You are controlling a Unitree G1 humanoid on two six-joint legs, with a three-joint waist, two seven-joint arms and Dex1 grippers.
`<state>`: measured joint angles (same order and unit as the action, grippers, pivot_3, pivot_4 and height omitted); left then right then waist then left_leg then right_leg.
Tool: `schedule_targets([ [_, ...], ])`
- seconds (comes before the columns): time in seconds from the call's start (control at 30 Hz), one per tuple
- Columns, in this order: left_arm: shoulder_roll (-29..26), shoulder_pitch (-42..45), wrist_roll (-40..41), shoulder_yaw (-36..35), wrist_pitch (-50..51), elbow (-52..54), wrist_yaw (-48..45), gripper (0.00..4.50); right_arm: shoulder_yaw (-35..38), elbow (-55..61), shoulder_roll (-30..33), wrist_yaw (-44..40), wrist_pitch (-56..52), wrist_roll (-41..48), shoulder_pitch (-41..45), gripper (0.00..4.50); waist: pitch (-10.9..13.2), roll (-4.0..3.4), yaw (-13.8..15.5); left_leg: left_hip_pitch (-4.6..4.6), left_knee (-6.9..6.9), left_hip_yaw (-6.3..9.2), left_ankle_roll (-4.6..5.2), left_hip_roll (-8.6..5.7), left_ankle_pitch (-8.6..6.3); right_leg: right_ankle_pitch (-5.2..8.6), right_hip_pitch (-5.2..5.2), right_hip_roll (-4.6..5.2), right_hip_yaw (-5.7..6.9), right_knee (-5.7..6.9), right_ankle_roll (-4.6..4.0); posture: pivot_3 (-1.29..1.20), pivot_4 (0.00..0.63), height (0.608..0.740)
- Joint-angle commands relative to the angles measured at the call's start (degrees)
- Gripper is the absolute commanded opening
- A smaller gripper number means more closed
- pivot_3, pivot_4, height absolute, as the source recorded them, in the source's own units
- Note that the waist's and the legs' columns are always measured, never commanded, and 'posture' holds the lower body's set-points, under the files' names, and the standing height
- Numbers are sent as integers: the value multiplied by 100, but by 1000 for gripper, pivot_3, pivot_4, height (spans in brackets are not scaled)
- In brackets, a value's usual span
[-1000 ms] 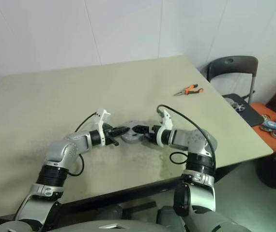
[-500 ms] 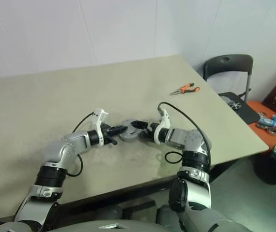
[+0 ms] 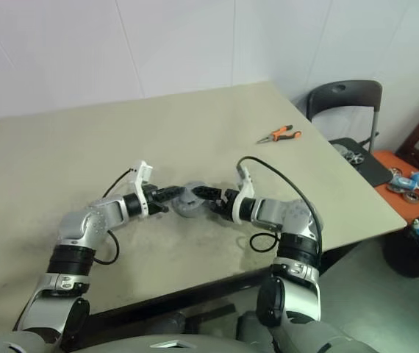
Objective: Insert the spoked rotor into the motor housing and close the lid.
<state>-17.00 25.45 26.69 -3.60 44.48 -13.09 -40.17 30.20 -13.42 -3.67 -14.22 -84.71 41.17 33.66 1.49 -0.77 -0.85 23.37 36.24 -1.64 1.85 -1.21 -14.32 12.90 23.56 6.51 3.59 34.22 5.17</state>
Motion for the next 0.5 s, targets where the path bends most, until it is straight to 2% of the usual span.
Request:
schedule_targets([
  [0.03, -14, 18, -74, 66, 18, -108, 58, 0, -54, -71, -143, 83, 383, 29, 125, 4354, 4, 1, 7, 0, 0, 0, -1, -1, -1, 0, 0, 0, -1, -1, 0, 0, 0, 740],
  [0.5, 98, -63, -124, 209, 6, -99, 94, 0, -343, -363, -277, 649, 1121, -103, 25, 4354, 2, 2, 16, 1, 2, 0, -15, -6, -9, 1, -2, 17, -2, -1, -6, 0, 0, 740],
])
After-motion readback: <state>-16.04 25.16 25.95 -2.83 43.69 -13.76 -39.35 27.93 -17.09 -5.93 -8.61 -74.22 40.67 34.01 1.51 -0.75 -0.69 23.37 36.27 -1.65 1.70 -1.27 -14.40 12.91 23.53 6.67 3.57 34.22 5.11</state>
